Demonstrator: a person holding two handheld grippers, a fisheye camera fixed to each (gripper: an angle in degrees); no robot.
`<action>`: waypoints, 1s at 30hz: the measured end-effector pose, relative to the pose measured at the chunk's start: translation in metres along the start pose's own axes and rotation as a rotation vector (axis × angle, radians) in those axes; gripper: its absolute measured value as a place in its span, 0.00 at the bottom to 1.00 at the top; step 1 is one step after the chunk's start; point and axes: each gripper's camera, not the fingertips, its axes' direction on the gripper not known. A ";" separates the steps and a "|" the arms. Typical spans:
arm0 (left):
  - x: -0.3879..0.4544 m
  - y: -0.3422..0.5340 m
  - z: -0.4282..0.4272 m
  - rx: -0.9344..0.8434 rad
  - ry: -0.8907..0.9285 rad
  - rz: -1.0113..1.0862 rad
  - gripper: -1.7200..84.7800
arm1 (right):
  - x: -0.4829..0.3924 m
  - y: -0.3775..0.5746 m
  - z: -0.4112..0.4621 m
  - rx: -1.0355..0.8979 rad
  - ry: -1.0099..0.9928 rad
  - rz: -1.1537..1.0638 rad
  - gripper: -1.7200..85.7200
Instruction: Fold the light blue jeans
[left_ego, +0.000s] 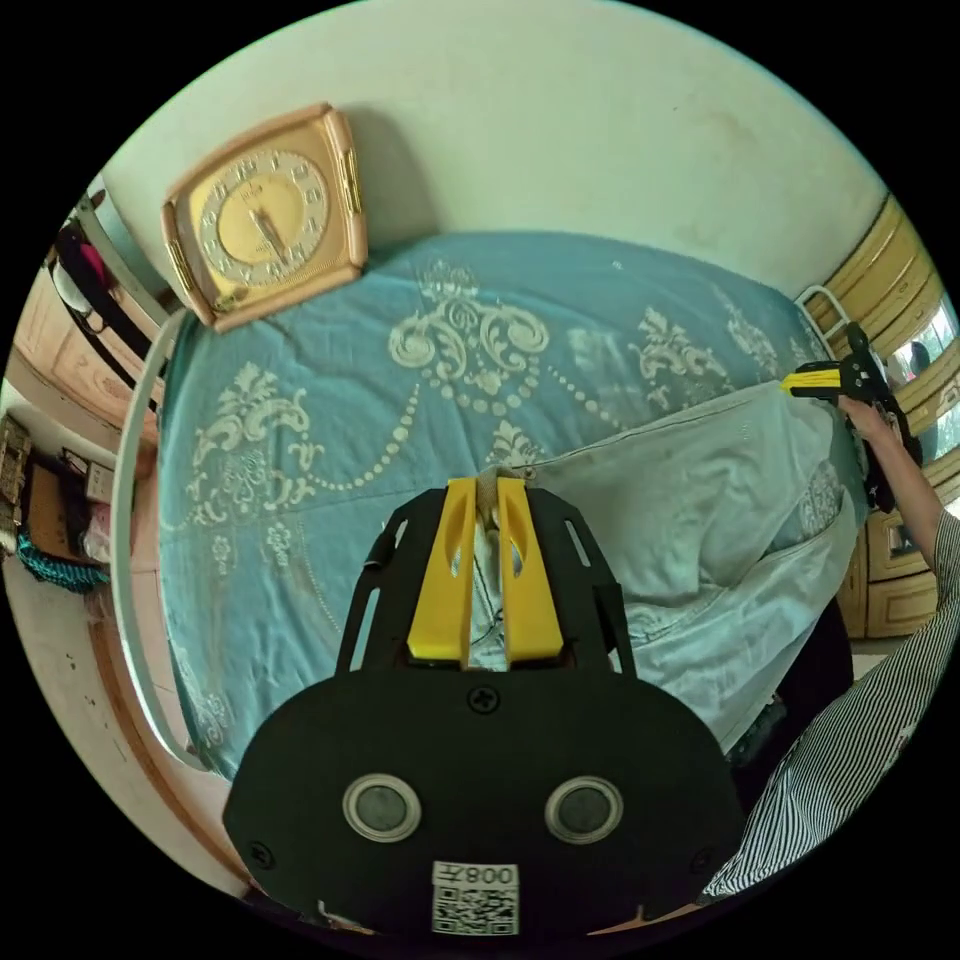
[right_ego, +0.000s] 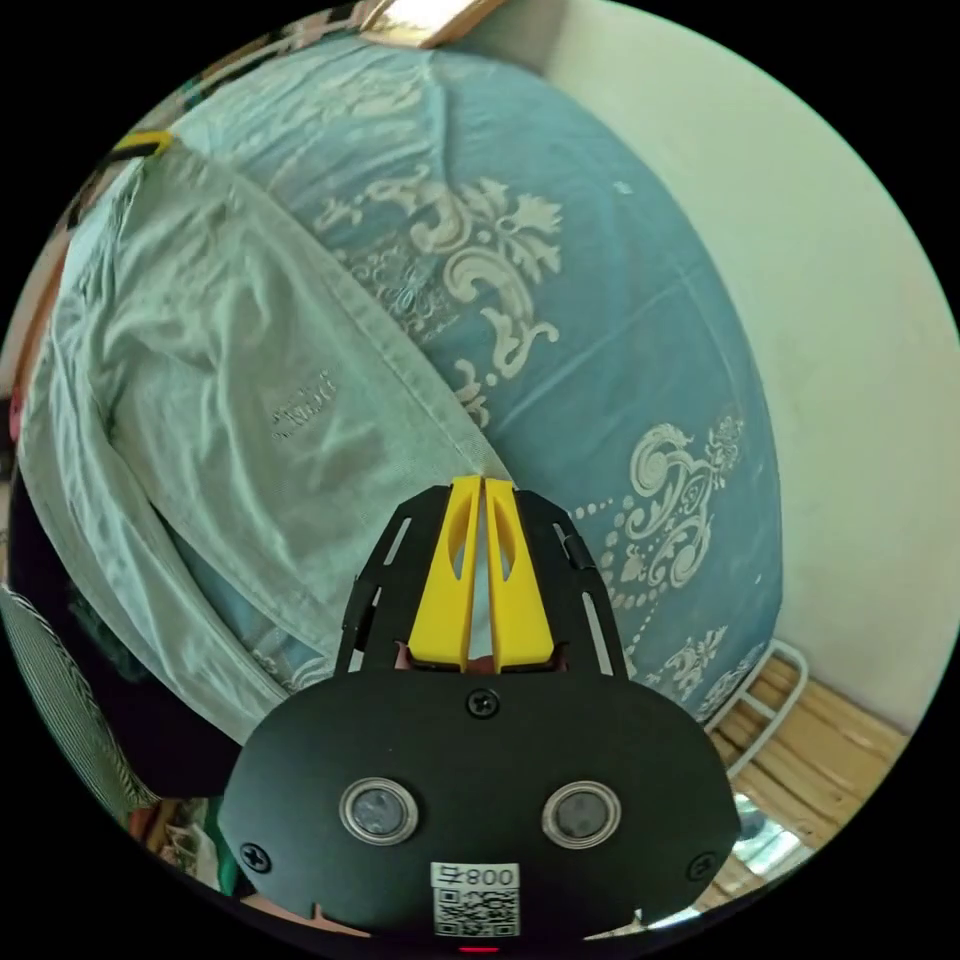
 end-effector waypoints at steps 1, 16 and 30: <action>0.002 -0.006 -0.016 0.042 0.004 0.005 0.04 | 0.012 0.008 -0.020 0.056 -0.018 0.042 0.02; 0.064 -0.052 0.086 -0.070 0.056 -0.045 0.07 | 0.114 0.033 0.007 -0.058 0.014 0.355 0.03; 0.393 -0.105 0.209 -0.188 0.529 0.505 0.12 | 0.252 0.281 0.102 -0.007 -0.246 0.949 0.13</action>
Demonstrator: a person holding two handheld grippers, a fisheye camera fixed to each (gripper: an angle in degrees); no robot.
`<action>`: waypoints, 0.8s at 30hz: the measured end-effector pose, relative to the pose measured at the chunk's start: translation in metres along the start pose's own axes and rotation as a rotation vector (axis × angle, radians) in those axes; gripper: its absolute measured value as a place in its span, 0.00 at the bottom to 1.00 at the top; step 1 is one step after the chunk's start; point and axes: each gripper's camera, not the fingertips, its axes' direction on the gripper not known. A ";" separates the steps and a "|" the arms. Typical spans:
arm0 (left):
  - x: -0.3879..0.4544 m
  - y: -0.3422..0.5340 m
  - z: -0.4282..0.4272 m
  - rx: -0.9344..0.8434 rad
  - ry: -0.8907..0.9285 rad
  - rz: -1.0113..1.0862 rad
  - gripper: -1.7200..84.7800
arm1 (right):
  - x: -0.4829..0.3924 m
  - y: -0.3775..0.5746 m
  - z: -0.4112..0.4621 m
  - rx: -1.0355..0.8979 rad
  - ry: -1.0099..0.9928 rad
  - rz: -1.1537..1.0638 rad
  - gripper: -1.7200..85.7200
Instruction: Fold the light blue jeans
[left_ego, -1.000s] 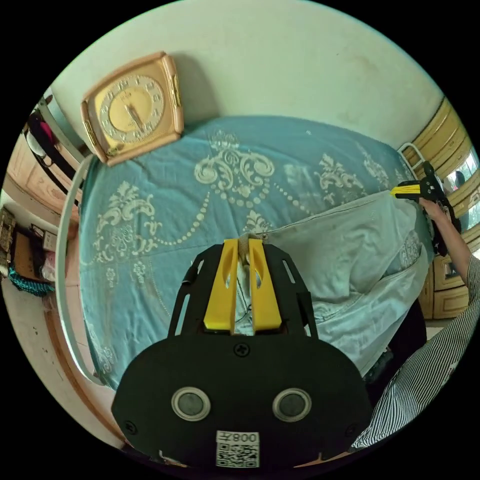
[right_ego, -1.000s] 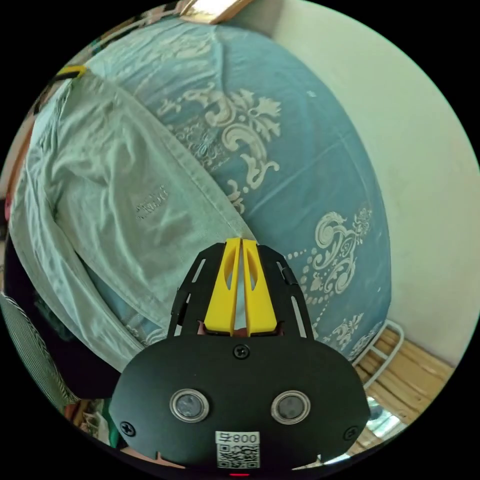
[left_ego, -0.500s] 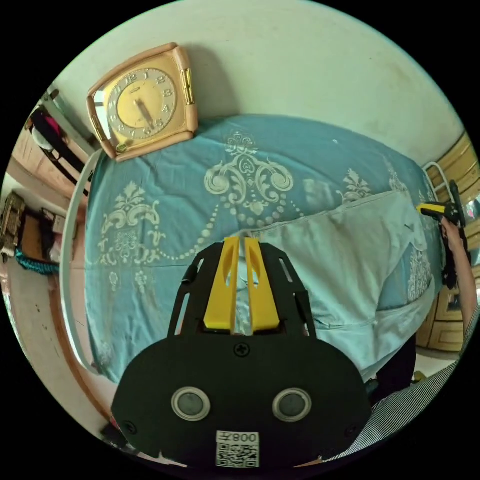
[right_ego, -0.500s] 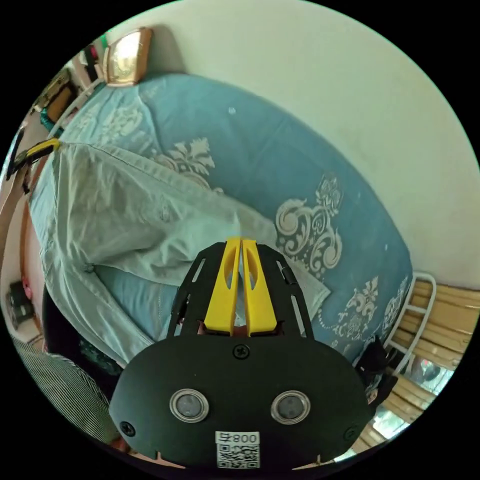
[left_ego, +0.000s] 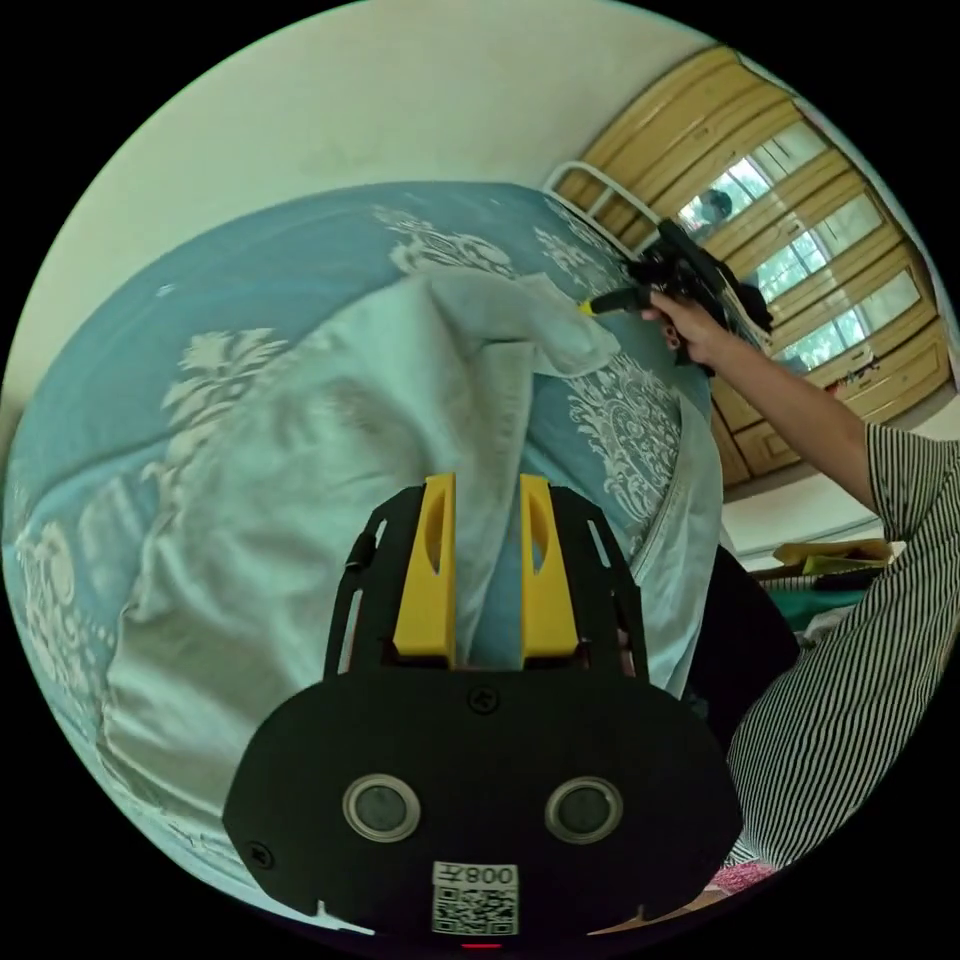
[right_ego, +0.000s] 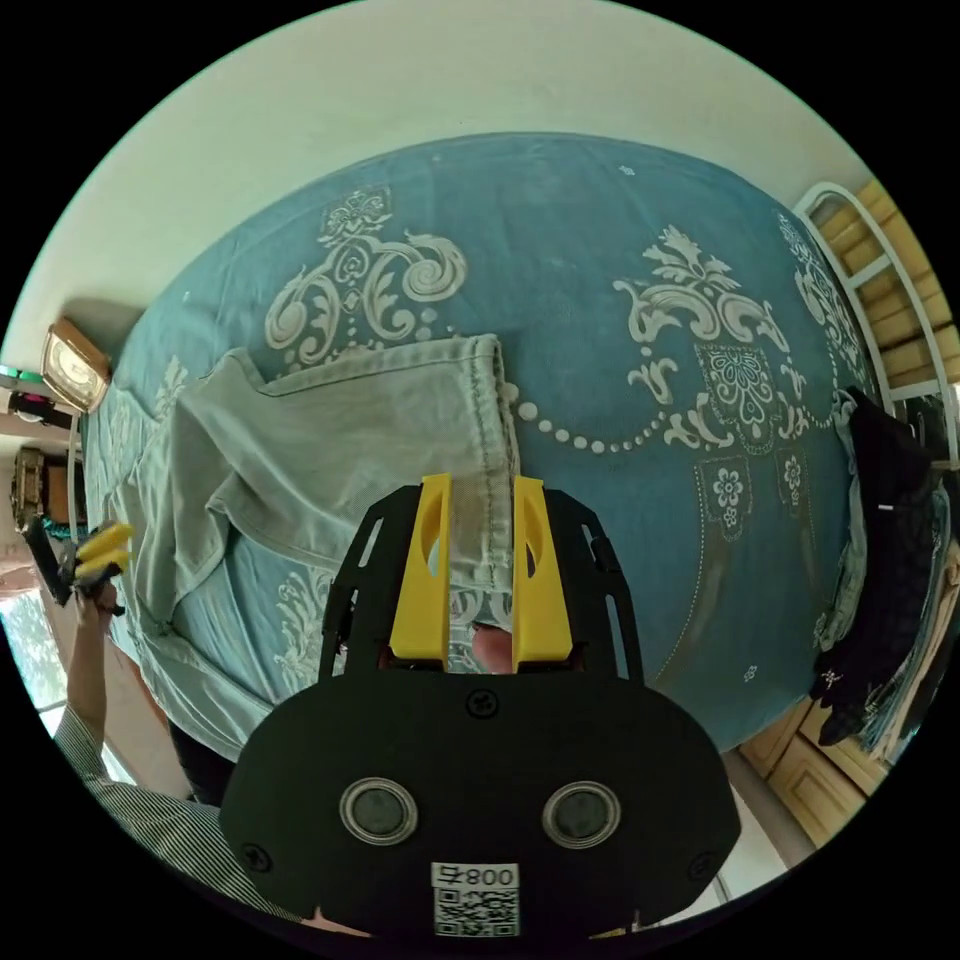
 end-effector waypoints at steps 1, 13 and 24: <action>0.007 -0.008 0.019 -0.043 -0.031 -0.007 0.12 | 0.010 -0.002 0.003 0.010 -0.001 0.018 0.13; 0.057 -0.022 0.006 0.120 -0.024 0.039 0.03 | 0.086 0.021 -0.034 0.089 0.066 -0.092 0.04; 0.095 -0.015 0.051 0.040 0.109 -0.031 0.09 | 0.244 0.046 -0.036 -0.027 0.002 0.102 0.07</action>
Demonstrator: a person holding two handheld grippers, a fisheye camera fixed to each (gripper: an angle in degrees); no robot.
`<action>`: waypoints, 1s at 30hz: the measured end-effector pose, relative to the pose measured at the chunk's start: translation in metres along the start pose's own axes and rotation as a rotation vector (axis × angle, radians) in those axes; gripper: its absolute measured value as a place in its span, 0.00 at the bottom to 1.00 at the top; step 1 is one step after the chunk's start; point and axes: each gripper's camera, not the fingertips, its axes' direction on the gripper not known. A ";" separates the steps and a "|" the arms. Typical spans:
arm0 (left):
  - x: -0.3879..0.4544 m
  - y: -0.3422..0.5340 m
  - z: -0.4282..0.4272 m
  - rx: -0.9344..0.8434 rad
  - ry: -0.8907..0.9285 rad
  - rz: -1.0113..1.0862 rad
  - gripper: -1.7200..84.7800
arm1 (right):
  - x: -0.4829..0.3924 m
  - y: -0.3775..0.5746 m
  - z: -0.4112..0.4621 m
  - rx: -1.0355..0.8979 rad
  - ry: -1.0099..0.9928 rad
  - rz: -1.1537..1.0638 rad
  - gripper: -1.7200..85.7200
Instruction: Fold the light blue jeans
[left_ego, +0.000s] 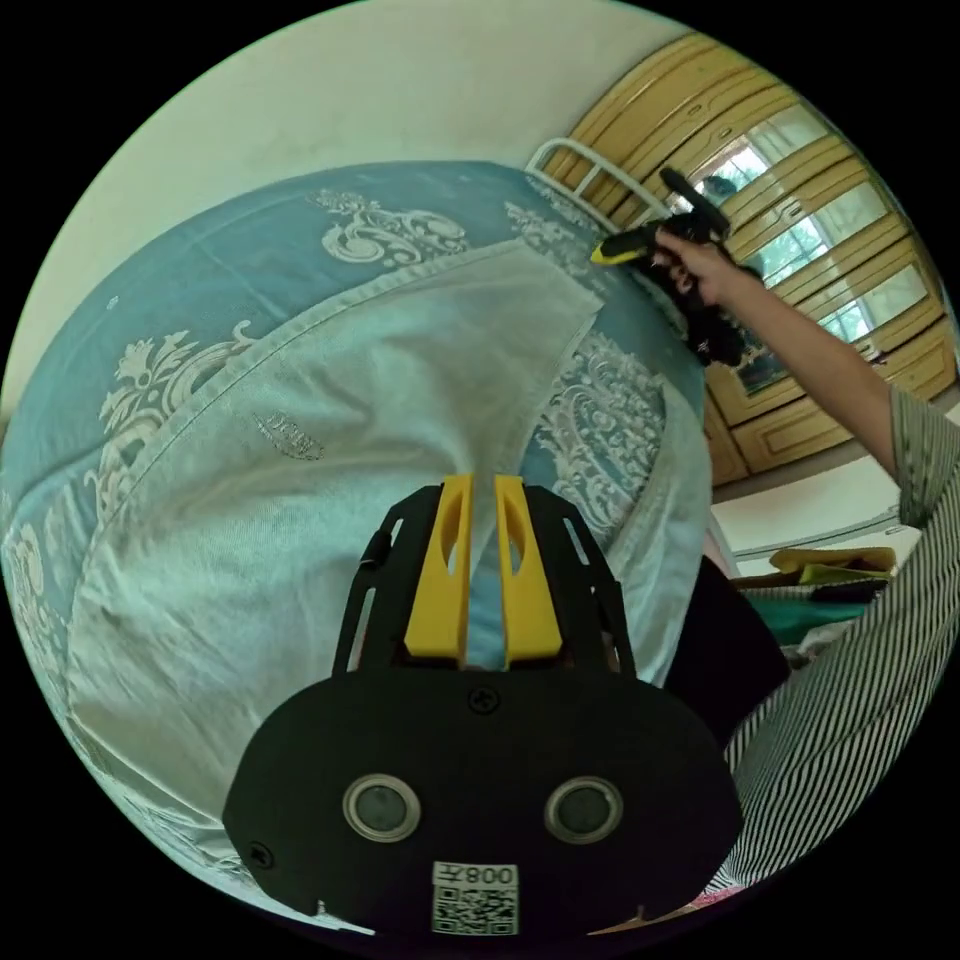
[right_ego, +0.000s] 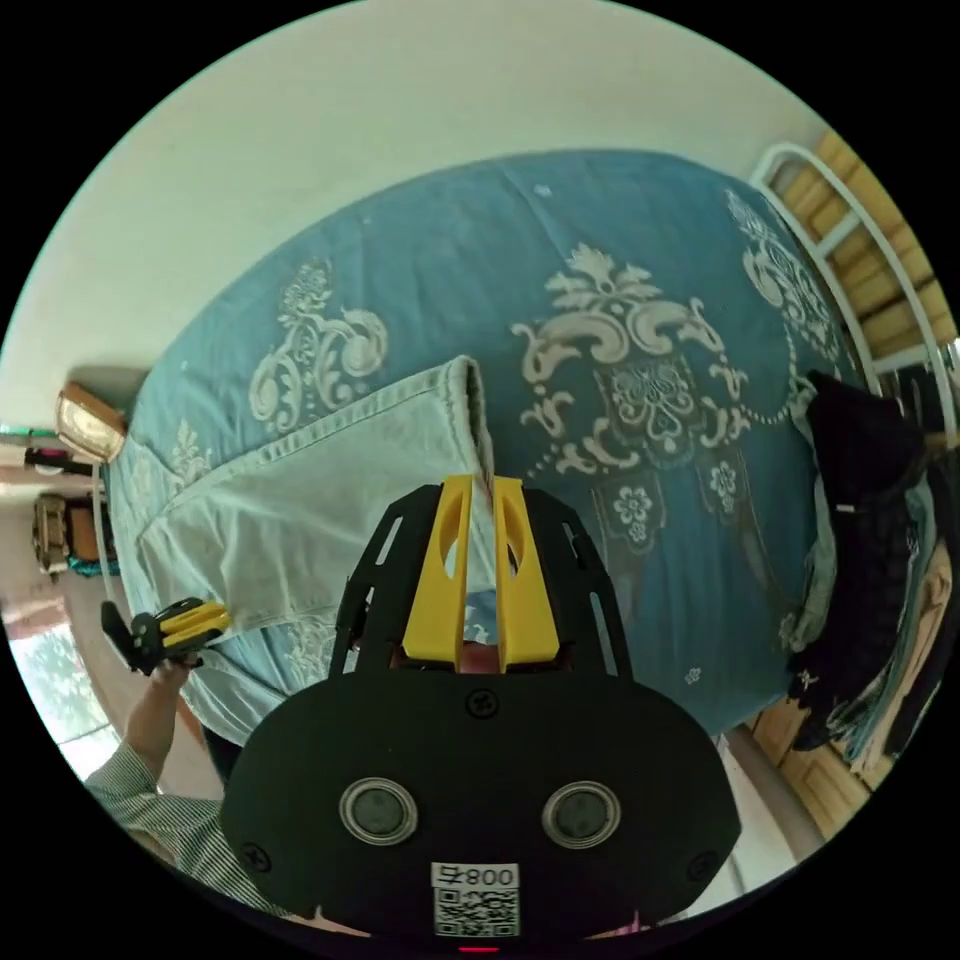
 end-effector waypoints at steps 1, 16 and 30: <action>0.005 0.010 -0.003 -0.013 0.036 -0.004 0.10 | 0.015 0.012 -0.001 0.012 0.016 0.001 0.07; 0.072 0.075 0.057 -0.400 -0.252 0.014 0.05 | 0.123 0.219 0.044 -0.089 -0.062 -0.088 0.12; 0.116 0.118 -0.021 -0.094 -0.226 -0.080 0.02 | 0.196 0.290 0.013 0.055 -0.097 -0.024 0.04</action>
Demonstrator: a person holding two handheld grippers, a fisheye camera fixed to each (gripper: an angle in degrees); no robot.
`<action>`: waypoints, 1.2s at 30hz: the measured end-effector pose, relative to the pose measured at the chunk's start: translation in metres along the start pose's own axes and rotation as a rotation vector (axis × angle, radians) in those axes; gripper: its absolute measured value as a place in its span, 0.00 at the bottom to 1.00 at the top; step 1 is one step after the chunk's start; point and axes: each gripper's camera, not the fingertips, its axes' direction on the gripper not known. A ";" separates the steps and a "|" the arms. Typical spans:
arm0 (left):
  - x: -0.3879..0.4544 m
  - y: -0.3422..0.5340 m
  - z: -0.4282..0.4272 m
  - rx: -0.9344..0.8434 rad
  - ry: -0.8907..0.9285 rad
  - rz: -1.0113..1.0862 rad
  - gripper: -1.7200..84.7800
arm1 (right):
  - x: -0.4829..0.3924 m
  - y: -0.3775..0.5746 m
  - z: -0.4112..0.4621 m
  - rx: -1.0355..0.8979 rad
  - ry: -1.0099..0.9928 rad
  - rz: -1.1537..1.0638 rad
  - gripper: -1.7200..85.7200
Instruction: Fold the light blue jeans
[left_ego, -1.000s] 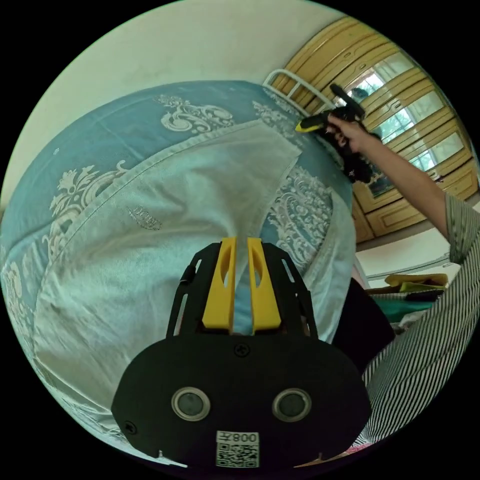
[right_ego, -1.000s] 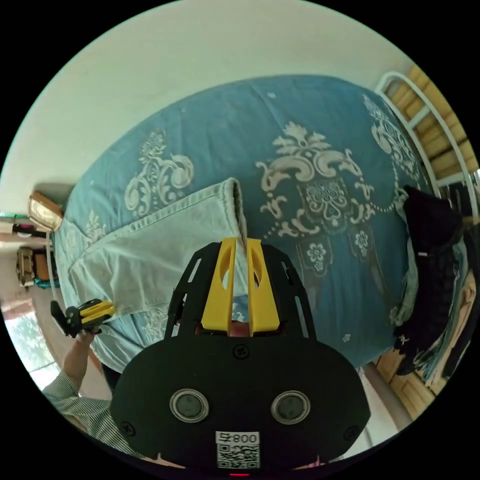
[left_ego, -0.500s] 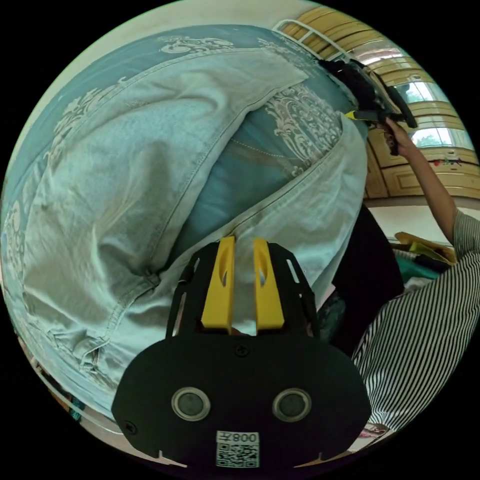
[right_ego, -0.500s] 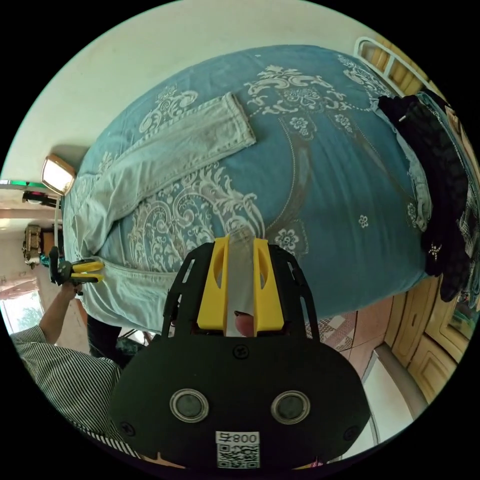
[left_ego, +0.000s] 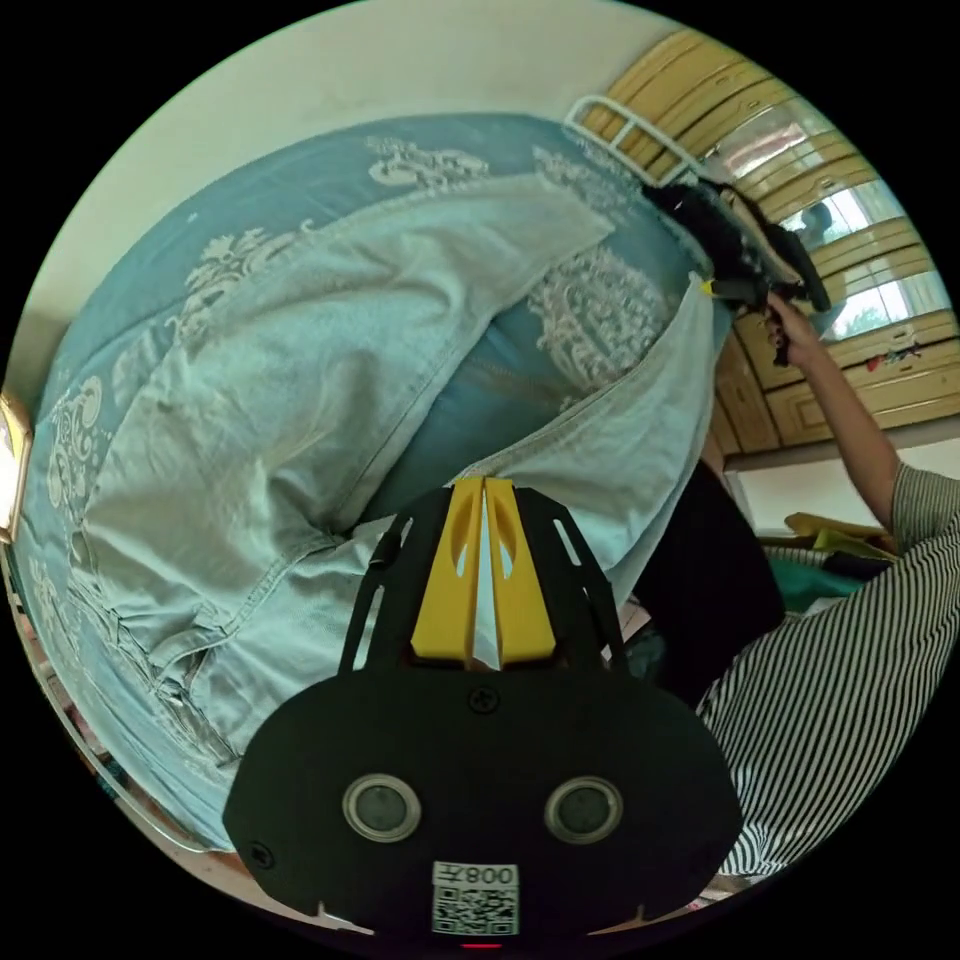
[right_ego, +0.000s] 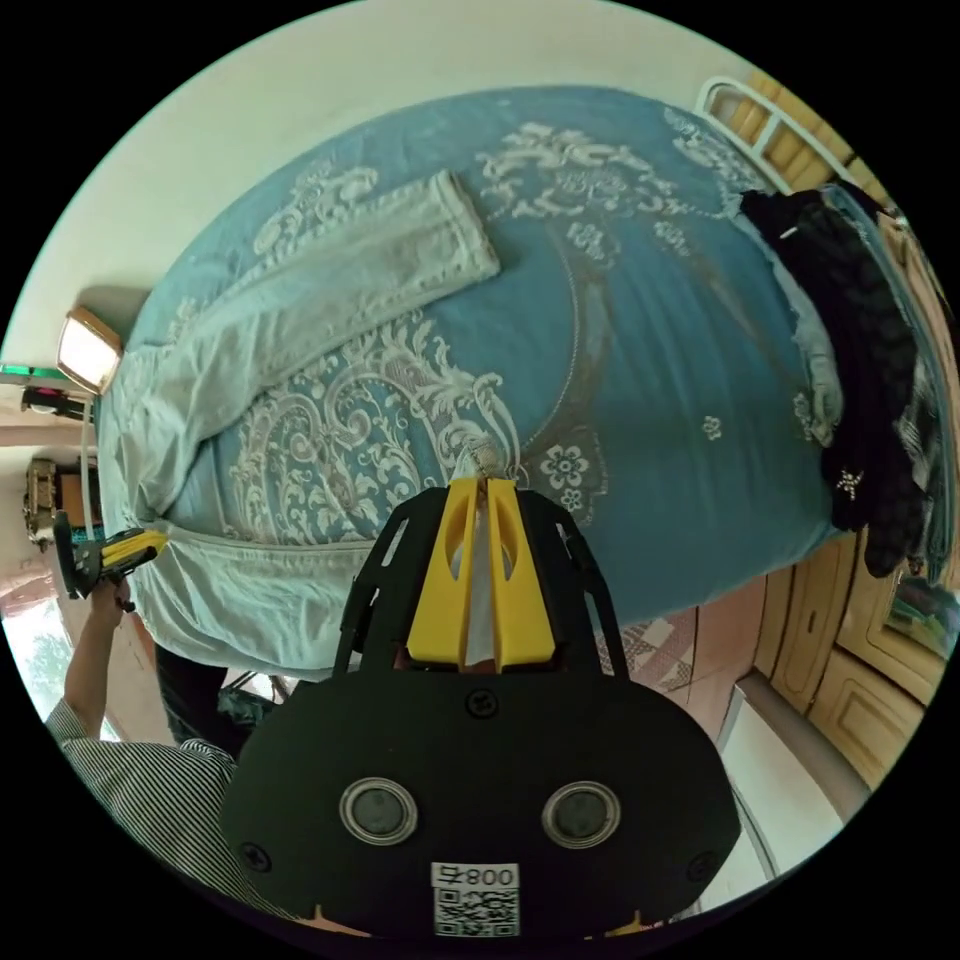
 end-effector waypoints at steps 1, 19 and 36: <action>0.001 0.004 -0.009 0.032 -0.009 -0.003 0.02 | 0.011 0.012 -0.018 0.051 -0.047 0.009 0.03; -0.016 0.128 -0.001 -0.019 0.059 -0.162 0.09 | 0.097 0.104 0.028 -0.009 -0.077 0.274 0.10; -0.049 0.228 -0.004 -0.120 0.072 -0.210 0.04 | 0.037 0.180 0.029 -0.029 -0.016 0.276 0.07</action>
